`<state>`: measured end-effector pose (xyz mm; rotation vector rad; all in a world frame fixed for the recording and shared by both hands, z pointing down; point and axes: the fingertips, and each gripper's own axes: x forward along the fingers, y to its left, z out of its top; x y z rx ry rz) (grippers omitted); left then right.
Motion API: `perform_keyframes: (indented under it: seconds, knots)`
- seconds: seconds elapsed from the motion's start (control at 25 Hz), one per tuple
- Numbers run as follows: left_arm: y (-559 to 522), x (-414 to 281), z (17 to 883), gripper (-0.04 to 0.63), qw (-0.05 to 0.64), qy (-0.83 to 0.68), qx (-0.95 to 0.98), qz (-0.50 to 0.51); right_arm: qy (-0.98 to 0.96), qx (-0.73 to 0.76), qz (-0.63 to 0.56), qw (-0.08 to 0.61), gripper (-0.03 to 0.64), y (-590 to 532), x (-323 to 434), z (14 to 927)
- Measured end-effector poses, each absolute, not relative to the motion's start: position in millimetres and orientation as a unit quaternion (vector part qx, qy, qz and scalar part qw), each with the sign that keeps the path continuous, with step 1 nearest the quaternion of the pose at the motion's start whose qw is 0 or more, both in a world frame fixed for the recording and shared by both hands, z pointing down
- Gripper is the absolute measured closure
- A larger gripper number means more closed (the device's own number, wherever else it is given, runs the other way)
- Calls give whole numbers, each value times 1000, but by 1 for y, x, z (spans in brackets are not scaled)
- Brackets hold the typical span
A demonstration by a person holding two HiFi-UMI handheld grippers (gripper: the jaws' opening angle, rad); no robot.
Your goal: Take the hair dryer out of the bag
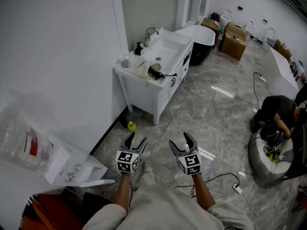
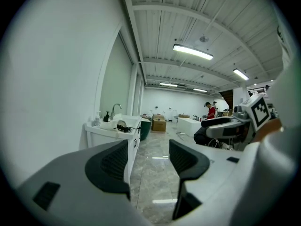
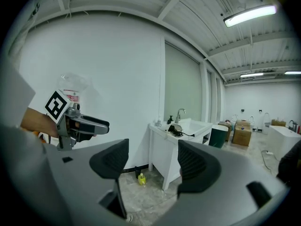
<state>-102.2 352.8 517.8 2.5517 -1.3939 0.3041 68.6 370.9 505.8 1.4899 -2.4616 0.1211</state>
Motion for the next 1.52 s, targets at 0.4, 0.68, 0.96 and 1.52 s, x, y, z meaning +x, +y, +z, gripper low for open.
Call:
perform_keyframes:
  seconds: [0.4,0.68,0.96,1.52]
  knots:
    - [230,-120,506,341,108,-452,880,100,-835,532,43,137,313,255,47,495]
    - [159,-146,501,341,112,-447,882,100,-831,536,43,142,313,186,22,489]
    - [98,-163,510,341,117,-440,885,96,-827,540,41,153,313,132,2,496]
    - [56,-168,526,341,121,-427,889,113,-820,546,59,161,319,92,-2,517]
